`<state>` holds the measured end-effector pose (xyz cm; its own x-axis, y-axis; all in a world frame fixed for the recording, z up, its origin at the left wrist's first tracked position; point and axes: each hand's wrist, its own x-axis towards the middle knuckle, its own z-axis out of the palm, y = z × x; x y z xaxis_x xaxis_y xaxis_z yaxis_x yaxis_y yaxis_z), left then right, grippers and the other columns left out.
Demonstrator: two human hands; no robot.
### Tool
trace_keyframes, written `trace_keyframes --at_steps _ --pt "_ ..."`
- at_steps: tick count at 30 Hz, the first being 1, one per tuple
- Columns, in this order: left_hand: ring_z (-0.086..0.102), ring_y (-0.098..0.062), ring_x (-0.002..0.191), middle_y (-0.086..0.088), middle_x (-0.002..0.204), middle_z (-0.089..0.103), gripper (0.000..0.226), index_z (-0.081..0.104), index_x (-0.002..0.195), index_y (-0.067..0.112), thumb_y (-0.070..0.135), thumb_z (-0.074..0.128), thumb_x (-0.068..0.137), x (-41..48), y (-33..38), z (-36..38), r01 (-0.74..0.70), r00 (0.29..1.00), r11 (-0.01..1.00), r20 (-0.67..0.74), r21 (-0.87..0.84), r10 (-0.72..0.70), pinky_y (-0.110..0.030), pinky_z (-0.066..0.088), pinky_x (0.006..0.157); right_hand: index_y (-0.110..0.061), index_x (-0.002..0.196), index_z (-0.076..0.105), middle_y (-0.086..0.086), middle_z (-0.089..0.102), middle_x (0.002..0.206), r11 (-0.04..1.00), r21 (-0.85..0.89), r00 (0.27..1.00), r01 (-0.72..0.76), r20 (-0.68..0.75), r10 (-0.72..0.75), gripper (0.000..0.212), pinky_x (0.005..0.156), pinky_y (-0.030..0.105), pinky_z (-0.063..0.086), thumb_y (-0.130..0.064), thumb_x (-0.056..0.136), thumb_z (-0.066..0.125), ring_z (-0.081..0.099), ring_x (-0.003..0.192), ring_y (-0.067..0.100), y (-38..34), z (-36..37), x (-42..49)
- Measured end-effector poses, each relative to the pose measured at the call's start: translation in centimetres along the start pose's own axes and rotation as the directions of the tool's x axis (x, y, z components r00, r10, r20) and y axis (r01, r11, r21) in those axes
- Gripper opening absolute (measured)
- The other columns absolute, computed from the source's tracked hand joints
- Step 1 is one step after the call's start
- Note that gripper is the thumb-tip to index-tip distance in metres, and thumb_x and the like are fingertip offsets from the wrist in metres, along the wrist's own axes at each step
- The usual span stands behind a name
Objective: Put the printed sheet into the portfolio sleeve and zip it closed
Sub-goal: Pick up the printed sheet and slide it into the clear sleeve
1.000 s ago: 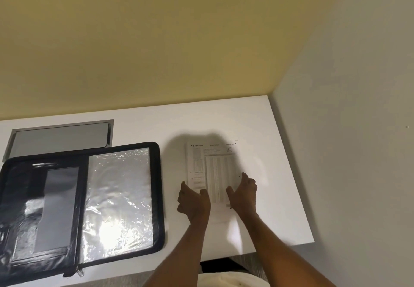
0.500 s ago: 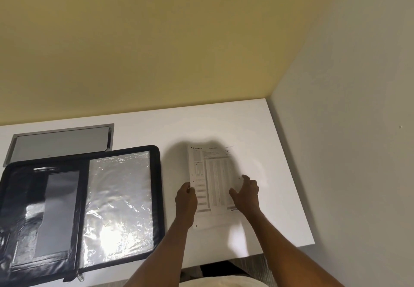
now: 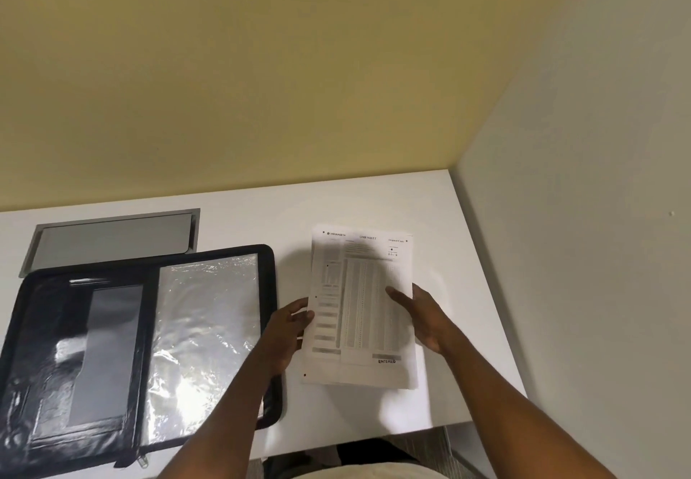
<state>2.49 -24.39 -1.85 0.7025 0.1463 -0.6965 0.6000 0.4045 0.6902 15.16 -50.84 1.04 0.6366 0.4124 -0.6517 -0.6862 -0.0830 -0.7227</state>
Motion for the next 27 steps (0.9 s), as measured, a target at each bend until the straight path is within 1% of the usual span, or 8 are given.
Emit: trace_keyframes --at_steps 3,7,12,16,18,20,23,27 --pt "0.072 -0.037 0.111 -0.015 0.121 0.075 0.033 0.063 0.134 0.016 0.013 0.060 0.102 -0.1 0.9 -0.8 -0.028 0.998 1.000 0.048 0.007 0.028 -0.050 0.061 0.090 -0.008 0.134 0.064 0.016 0.071 0.130 0.995 0.103 1.000 -0.005 0.021 0.003 0.041 0.105 0.053 0.053 -0.015 0.095 0.073 0.068 0.122 0.035 -0.7 0.7 -0.2" --pt "0.070 -0.034 0.116 -0.013 0.128 0.073 0.031 0.070 0.127 0.023 0.025 0.071 0.096 -0.4 3.1 -1.5 -0.060 0.988 0.997 0.148 0.047 0.053 -0.043 0.060 0.093 -0.007 0.126 0.069 0.014 0.075 0.122 0.996 0.064 0.998 0.057 -0.045 -0.054 0.034 0.088 0.038 0.063 -0.013 0.093 0.073 0.074 0.110 0.029 -1.4 1.5 -0.6" --pt "0.068 -0.033 0.122 -0.012 0.131 0.071 0.044 0.068 0.131 0.022 0.036 0.078 0.091 -0.2 5.6 -1.1 -0.152 0.964 0.988 0.225 0.032 0.141 -0.044 0.059 0.095 -0.013 0.122 0.073 0.010 0.077 0.120 0.984 -0.018 0.984 0.175 0.022 -0.175 0.029 0.088 0.034 0.062 -0.016 0.094 0.074 0.074 0.110 0.027 -2.3 3.3 -1.4" --pt "0.069 -0.031 0.119 -0.011 0.125 0.074 0.034 0.073 0.124 0.020 0.035 0.074 0.094 -0.4 6.5 -0.6 -0.288 0.950 0.956 0.143 0.060 0.277 -0.045 0.055 0.101 -0.028 0.112 0.078 -0.002 0.080 0.112 0.932 -0.183 0.943 0.313 -0.056 -0.328 0.018 0.083 0.029 0.063 -0.023 0.096 0.072 0.077 0.103 0.018 -2.5 4.7 -1.8" --pt "0.070 -0.028 0.117 -0.010 0.123 0.075 0.032 0.073 0.124 0.019 0.032 0.072 0.095 -0.7 6.7 -0.1 -0.361 0.931 0.929 0.097 0.086 0.353 -0.044 0.054 0.102 -0.032 0.105 0.079 -0.003 0.081 0.106 0.915 -0.204 0.923 0.347 -0.097 -0.371 0.015 0.075 0.025 0.062 -0.023 0.097 0.071 0.078 0.099 0.019 -2.4 5.2 -1.9" --pt "0.071 -0.026 0.116 -0.008 0.121 0.076 0.030 0.072 0.124 0.020 0.028 0.071 0.095 -1.1 6.8 0.4 -0.418 0.909 0.904 0.061 0.095 0.413 -0.041 0.055 0.100 -0.034 0.104 0.078 -0.005 0.081 0.106 0.909 -0.199 0.906 0.366 -0.146 -0.396 0.017 0.076 0.023 0.061 -0.021 0.097 0.070 0.077 0.098 0.016 -2.0 5.6 -1.9" --pt "0.073 -0.024 0.111 -0.006 0.117 0.077 0.027 0.072 0.121 0.021 0.024 0.071 0.095 -1.4 6.6 0.7 -0.436 0.899 0.894 0.025 0.106 0.436 -0.043 0.058 0.096 -0.031 0.113 0.075 -0.007 0.080 0.110 0.909 -0.183 0.898 0.373 -0.175 -0.404 0.020 0.081 0.023 0.061 -0.020 0.098 0.068 0.076 0.101 0.012 -1.1 5.7 -1.7" --pt "0.073 -0.026 0.110 -0.008 0.115 0.078 0.029 0.071 0.124 0.010 0.016 0.070 0.096 -1.3 5.8 0.7 -0.402 0.914 0.907 0.002 0.122 0.405 -0.050 0.057 0.099 -0.026 0.121 0.073 -0.007 0.079 0.113 0.915 -0.179 0.903 0.363 -0.174 -0.392 0.025 0.078 0.021 0.060 -0.019 0.097 0.070 0.075 0.104 0.012 -0.2 5.6 -1.8"
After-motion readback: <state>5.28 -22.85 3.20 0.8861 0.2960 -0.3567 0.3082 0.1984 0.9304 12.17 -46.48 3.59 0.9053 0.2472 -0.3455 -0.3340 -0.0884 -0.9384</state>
